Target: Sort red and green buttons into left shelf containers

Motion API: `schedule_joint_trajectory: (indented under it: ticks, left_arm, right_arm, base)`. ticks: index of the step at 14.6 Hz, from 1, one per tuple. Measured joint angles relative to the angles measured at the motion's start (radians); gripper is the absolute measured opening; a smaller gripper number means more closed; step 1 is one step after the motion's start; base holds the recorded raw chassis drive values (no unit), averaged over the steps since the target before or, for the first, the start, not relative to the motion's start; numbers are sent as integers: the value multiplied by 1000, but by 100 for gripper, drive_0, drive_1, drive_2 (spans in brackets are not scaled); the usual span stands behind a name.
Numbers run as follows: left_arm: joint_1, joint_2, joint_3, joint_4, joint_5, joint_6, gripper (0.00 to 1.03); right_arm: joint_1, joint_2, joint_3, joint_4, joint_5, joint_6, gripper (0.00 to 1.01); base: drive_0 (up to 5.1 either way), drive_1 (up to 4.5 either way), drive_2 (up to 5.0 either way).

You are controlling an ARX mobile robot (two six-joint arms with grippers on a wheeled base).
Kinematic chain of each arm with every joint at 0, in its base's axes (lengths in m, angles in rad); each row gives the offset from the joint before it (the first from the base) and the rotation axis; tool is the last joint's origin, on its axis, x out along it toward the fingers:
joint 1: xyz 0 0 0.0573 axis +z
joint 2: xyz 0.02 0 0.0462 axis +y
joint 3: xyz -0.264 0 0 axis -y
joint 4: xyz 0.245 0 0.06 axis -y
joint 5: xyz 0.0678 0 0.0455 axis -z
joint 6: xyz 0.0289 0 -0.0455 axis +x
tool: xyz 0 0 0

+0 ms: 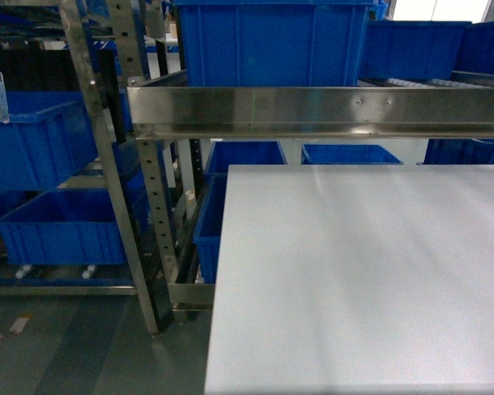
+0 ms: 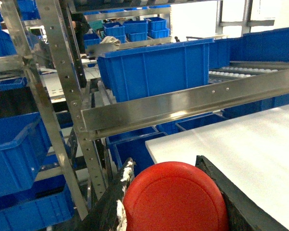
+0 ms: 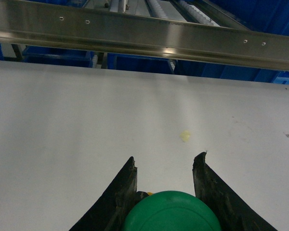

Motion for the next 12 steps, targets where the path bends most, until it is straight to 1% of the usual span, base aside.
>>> schedule_joint_trajectory:
  ticks: [3,12]
  left_arm:
    - [0,0,0,-2,0,0,32]
    - [0,0,0,-1,0,0,32]
  right_arm:
    - [0,-1,0,-5,0,0,31]
    - [0,-2,0,1,0,0,31]
  base:
    - [-493,269,211]
    - [-480,356,120]
